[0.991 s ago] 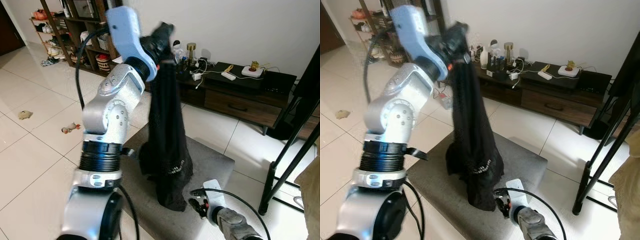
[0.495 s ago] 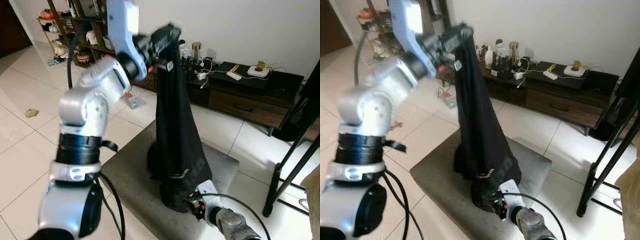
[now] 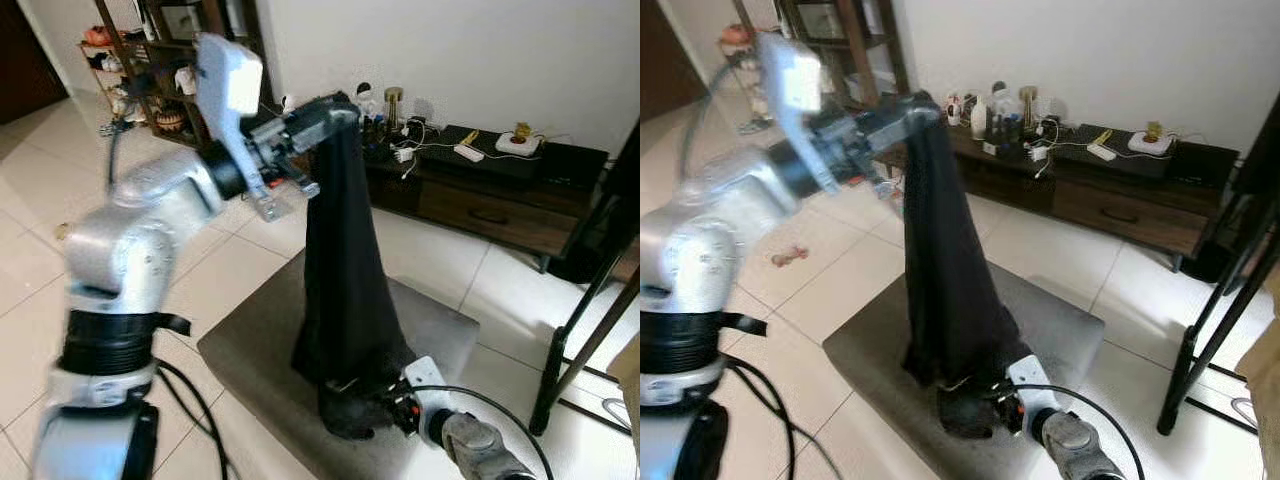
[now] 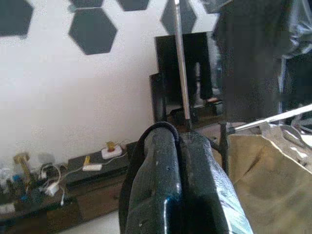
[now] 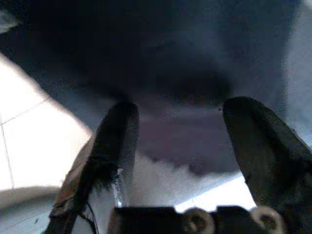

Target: Hang hanger

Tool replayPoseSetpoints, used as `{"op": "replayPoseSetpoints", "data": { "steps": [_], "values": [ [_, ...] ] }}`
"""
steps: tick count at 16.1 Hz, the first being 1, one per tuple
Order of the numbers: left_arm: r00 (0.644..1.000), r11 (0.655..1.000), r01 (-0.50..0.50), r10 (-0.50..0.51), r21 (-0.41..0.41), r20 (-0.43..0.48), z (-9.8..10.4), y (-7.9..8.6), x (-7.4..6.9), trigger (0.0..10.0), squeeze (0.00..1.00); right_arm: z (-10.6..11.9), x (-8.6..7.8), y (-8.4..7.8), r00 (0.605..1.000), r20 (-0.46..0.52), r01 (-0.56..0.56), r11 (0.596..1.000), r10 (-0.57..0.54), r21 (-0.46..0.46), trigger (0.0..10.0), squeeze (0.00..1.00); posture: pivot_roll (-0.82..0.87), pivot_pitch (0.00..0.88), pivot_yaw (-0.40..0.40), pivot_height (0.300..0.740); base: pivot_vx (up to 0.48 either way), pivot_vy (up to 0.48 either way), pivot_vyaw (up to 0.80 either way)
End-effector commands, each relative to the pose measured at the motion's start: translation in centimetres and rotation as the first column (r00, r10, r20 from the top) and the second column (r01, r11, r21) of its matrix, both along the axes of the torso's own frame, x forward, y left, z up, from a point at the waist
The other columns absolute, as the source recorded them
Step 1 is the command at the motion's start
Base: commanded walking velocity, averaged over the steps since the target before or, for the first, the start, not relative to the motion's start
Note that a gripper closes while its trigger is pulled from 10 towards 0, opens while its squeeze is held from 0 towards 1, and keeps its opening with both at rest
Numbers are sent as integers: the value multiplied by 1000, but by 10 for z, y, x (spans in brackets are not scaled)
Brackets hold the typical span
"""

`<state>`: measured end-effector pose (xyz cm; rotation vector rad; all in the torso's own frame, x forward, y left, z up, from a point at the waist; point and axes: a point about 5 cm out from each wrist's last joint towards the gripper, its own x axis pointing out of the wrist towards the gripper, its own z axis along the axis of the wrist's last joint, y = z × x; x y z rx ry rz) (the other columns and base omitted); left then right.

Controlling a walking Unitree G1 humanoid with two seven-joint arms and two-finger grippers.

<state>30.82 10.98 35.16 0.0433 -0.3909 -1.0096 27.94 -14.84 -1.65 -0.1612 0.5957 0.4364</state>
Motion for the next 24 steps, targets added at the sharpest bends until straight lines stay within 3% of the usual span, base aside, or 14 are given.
{"op": "replayPoseSetpoints", "data": {
  "steps": [1,2,4,6,10,11,12,14,16,17,18,21,24],
  "values": [
    [998,1000,22,-23,11,54,12,6,-9,10000,0,6,7,-3,999,43,30,1000,-29,-10,10000,0,36,24,108,740,0,0,0],
    [997,999,33,-35,32,67,13,7,-12,10000,0,8,9,-7,997,65,34,998,-30,-59,10000,0,43,29,107,740,0,0,0],
    [994,997,57,-62,55,85,17,8,-17,10000,0,10,11,-6,998,55,20,999,-18,-38,10000,0,52,36,107,740,0,0,0],
    [993,997,51,-56,50,107,22,8,-17,10000,0,6,7,-2,996,12,-84,991,85,-101,10000,0,57,39,105,740,0,0,0],
    [989,997,58,-64,48,134,29,8,-19,10000,0,-2,0,-9,996,-48,-81,986,75,-149,10000,0,71,41,106,740,0,0,0],
    [988,997,62,-69,52,140,30,8,-20,10000,0,-2,0,-13,998,-39,-51,987,46,-150,10000,1000,73,43,108,740,0,0,0],
    [988,997,64,-71,53,140,30,7,-20,10000,0,-1,1,-15,999,-31,-37,987,33,-157,10000,1000,74,43,108,740,0,0,0],
    [986,995,75,-84,65,143,31,7,-22,10000,0,6,8,-36,992,45,126,966,-119,-226,10000,1000,78,45,108,740,0,0,0],
    [984,993,85,-95,78,148,32,7,-24,10000,0,2,3,-46,988,11,149,957,-151,-248,10000,1000,87,48,109,740,0,0,0],
    [983,992,92,-104,80,154,34,6,-26,10000,0,-2,0,-46,989,-11,142,960,-149,-241,10000,192,90,48,110,740,0,0,0],
    [981,992,97,-109,82,158,35,6,-27,10000,0,-4,-3,-45,987,-31,148,963,-159,-226,10000,0,95,48,111,740,0,0,0],
    [979,991,103,-116,87,165,37,5,-28,10000,0,-12,-10,-37,984,-105,124,978,-143,-168,10000,0,110,49,115,740,0,0,0],
    [975,989,113,-129,95,181,42,3,-33,10000,0,-12,-10,-33,986,-120,87,978,-112,-192,10000,0,141,54,122,740,0,0,0]
  ]
}}
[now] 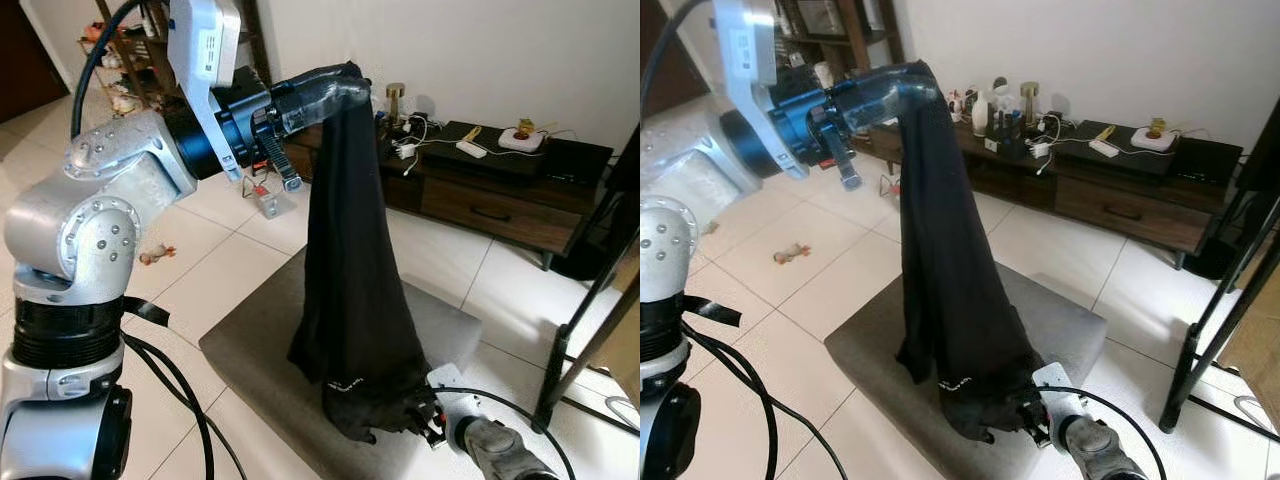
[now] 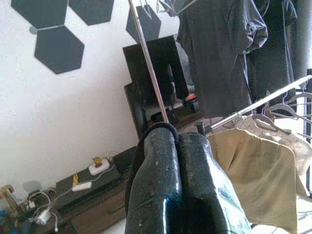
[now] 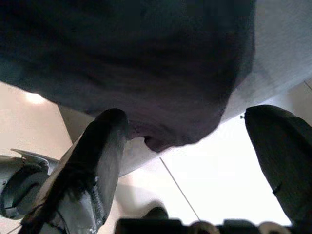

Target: Hang hanger

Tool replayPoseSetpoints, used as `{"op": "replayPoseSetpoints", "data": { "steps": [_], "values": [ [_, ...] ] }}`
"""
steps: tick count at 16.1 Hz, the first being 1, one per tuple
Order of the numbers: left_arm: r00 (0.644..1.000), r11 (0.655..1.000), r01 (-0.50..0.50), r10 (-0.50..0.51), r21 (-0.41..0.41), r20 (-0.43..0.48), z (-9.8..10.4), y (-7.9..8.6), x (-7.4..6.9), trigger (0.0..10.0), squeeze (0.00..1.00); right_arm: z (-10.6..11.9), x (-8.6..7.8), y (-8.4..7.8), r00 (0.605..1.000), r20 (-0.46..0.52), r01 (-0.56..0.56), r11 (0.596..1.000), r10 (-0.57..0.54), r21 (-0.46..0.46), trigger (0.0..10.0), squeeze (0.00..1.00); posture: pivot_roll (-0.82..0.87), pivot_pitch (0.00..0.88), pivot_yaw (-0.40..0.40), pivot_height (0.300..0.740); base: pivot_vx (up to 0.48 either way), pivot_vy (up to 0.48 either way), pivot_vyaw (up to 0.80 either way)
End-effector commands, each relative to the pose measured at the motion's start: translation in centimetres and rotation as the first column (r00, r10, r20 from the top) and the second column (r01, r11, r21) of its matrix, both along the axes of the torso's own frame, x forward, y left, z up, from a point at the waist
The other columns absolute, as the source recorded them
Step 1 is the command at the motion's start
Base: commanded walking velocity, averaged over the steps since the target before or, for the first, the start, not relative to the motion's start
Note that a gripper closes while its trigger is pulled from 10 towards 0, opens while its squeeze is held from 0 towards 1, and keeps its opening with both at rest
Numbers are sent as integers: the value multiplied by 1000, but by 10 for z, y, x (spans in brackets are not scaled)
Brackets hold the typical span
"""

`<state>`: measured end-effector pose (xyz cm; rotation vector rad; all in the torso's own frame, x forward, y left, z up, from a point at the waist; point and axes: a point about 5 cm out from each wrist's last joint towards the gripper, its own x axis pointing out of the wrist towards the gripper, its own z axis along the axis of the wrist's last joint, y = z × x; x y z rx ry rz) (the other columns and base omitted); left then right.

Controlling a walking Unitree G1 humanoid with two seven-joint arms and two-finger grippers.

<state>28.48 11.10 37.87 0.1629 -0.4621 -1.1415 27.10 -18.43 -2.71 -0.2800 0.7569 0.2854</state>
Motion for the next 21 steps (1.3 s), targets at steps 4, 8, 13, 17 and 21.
{"op": "replayPoseSetpoints", "data": {
  "steps": [4,8,13,17,21],
  "values": [
    [996,1000,23,-23,6,84,22,1,-15,10000,0,0,1,-2,1000,-8,23,999,-24,-31,10000,0,172,57,126,740,0,0,0],
    [995,1000,19,-20,8,97,27,1,-18,10000,0,-6,-7,-4,997,-48,66,998,-67,-19,9020,0,195,59,130,740,0,0,0],
    [995,1000,3,-2,-6,101,30,1,-17,10000,0,-7,-7,0,990,-62,129,988,-124,86,0,0,192,57,131,740,0,0,0],
    [994,1000,-13,16,-23,104,31,2,-15,10000,0,-9,-10,1,990,-75,128,985,-120,112,0,0,187,58,128,740,0,0,0],
    [994,999,-21,23,-27,105,31,3,-15,10000,0,-9,-10,0,990,-73,131,985,-123,110,0,0,183,59,128,740,0,0,0]
  ]
}}
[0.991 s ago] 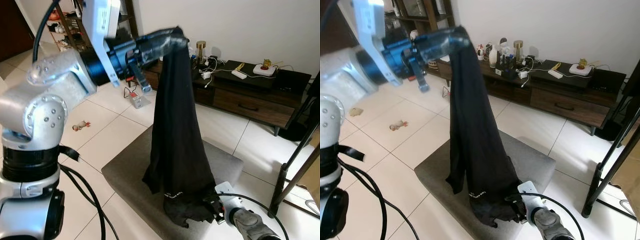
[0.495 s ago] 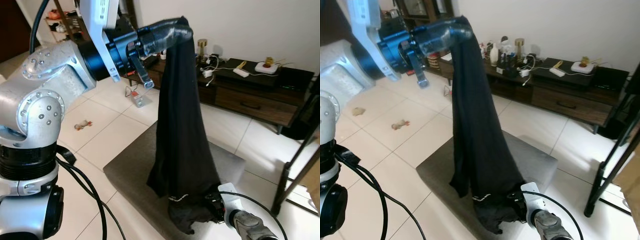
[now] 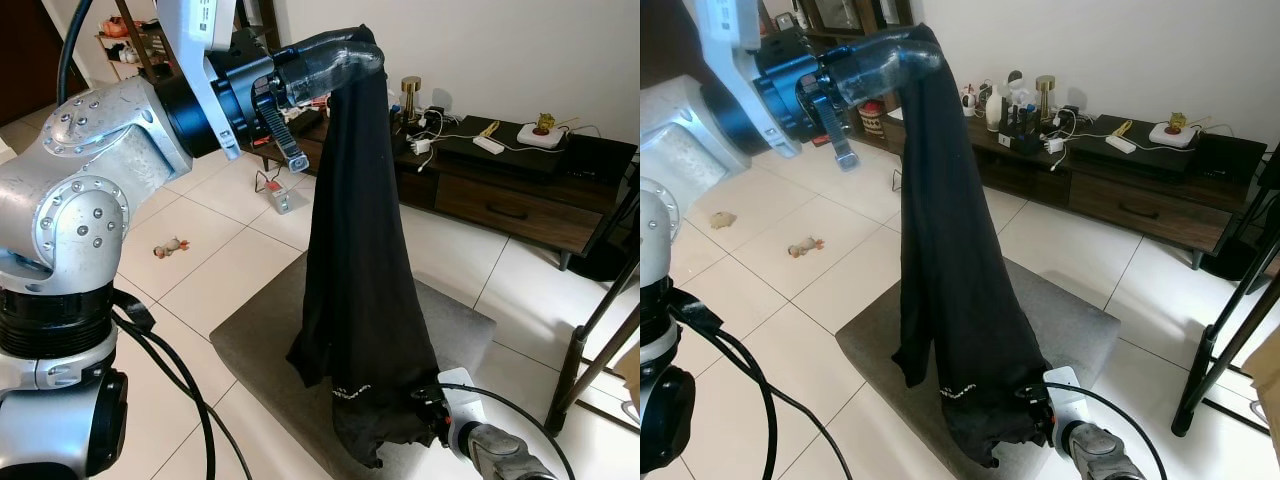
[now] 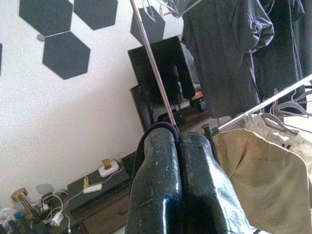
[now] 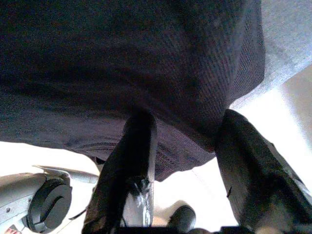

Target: Hang hanger

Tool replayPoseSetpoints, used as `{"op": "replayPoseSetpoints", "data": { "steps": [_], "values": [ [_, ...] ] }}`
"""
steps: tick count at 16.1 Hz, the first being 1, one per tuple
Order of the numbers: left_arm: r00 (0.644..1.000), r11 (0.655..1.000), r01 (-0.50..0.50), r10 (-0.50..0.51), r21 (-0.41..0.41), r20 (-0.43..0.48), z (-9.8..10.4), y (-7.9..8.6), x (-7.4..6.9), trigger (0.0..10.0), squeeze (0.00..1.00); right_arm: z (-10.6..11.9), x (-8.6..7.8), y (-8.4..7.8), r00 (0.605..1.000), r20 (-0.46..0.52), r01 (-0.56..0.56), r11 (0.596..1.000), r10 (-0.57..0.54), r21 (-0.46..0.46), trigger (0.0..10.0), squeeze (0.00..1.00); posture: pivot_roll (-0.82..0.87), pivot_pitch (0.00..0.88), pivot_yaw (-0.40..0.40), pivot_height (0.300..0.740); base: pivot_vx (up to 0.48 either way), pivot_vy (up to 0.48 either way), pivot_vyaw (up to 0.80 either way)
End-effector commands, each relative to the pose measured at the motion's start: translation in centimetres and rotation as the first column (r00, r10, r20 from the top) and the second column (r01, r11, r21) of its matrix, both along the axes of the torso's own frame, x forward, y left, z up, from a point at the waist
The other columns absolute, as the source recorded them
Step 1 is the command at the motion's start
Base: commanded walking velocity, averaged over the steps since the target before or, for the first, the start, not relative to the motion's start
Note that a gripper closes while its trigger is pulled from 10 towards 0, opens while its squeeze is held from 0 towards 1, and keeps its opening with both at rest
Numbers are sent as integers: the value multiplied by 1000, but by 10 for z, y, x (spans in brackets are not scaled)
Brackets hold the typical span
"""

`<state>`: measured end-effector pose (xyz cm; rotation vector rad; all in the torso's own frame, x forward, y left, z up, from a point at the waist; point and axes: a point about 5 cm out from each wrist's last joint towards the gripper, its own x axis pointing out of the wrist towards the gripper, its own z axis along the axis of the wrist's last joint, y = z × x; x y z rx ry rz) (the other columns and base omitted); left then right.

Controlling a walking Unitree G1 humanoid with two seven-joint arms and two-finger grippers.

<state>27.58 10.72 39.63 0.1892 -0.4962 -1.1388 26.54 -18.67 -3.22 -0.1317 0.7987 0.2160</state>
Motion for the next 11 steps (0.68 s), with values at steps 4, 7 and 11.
{"op": "replayPoseSetpoints", "data": {
  "steps": [4,7,11],
  "values": [
    [997,999,-27,29,-41,68,15,8,-5,10000,0,-3,-4,1,1000,-13,6,1000,-6,11,0,0,182,60,126,740,0,0,0],
    [997,998,-39,43,-50,70,16,10,-4,10000,0,-3,-4,1,1000,-10,6,1000,-6,17,0,0,181,61,126,740,0,0,0],
    [996,997,-50,55,-59,71,16,12,-2,10000,0,-2,-2,0,1000,8,24,999,-24,24,0,0,176,61,125,740,0,0,0]
  ]
}}
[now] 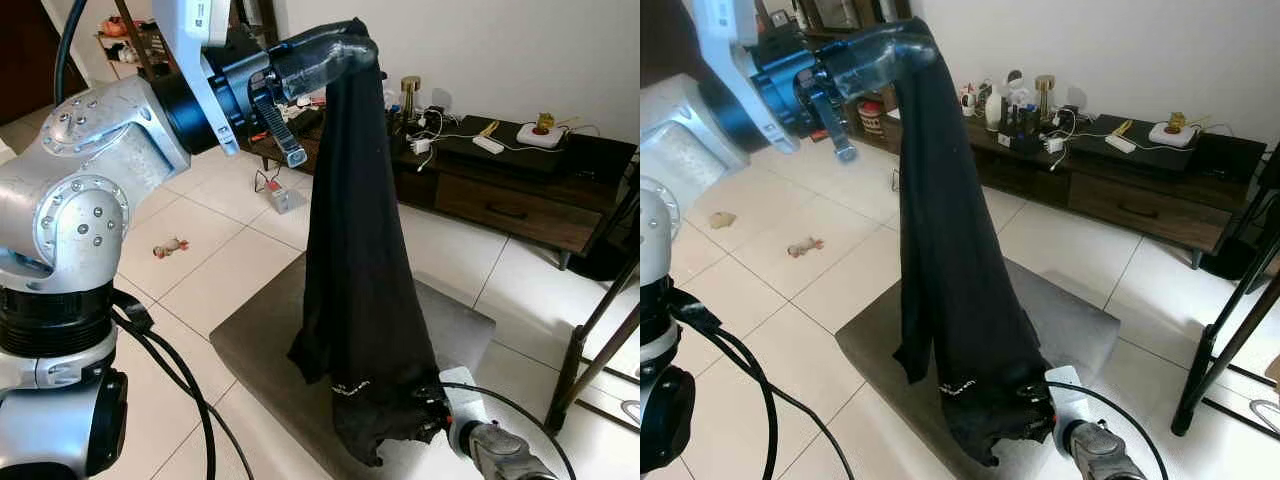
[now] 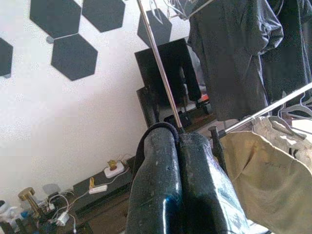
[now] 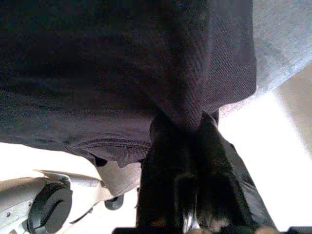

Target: Hang hanger

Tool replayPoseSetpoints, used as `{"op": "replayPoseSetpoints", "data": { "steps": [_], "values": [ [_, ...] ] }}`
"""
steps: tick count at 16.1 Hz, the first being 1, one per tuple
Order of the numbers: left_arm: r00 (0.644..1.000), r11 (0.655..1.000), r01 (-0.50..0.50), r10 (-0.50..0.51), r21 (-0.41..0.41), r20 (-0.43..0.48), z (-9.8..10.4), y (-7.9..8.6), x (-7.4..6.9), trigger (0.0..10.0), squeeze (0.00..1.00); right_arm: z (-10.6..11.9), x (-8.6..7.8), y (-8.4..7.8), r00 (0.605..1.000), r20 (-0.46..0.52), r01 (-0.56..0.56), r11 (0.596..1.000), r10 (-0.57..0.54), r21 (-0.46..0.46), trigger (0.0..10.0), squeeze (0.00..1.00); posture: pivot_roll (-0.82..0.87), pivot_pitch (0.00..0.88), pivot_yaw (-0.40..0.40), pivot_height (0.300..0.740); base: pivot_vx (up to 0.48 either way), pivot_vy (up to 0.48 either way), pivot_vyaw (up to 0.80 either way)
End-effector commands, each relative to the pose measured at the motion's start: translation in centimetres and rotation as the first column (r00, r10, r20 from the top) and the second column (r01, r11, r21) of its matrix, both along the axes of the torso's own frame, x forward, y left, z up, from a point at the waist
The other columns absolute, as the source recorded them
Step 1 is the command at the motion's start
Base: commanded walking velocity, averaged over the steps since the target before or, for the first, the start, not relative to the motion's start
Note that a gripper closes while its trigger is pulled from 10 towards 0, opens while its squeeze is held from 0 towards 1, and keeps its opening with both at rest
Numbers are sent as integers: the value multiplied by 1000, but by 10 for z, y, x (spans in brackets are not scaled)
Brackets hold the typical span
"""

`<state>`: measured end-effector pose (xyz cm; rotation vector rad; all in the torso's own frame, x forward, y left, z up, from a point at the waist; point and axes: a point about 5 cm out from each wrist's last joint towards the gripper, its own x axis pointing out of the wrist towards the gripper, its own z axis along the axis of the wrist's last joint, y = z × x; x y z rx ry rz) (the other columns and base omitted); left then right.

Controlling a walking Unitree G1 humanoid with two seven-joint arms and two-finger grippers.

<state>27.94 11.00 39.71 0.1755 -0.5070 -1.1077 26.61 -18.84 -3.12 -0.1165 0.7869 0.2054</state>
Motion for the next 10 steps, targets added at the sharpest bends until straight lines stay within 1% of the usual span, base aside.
{"op": "replayPoseSetpoints", "data": {
  "steps": [1,5,7,9,10],
  "values": [
    [997,999,-28,31,-35,71,15,9,-6,10000,0,-2,-3,2,1000,-1,10,1000,-10,12,0,0,176,61,125,740,0,0,0],
    [997,999,-33,36,-40,75,16,10,-6,10000,0,1,0,-1,999,30,31,999,-32,8,0,0,175,62,123,740,0,0,0],
    [996,998,-44,46,-39,70,14,11,-4,10000,0,6,5,-4,998,67,16,999,-14,-29,0,0,171,65,122,740,0,0,0],
    [993,994,-109,109,-5,35,1,15,3,10000,0,16,16,-6,992,129,8,999,-3,-38,0,0,163,69,119,740,0,0,0],
    [985,984,-172,172,43,-4,-15,20,11,10000,0,26,26,-6,983,184,-11,999,20,-50,0,0,158,72,118,740,0,0,0]
  ]
}}
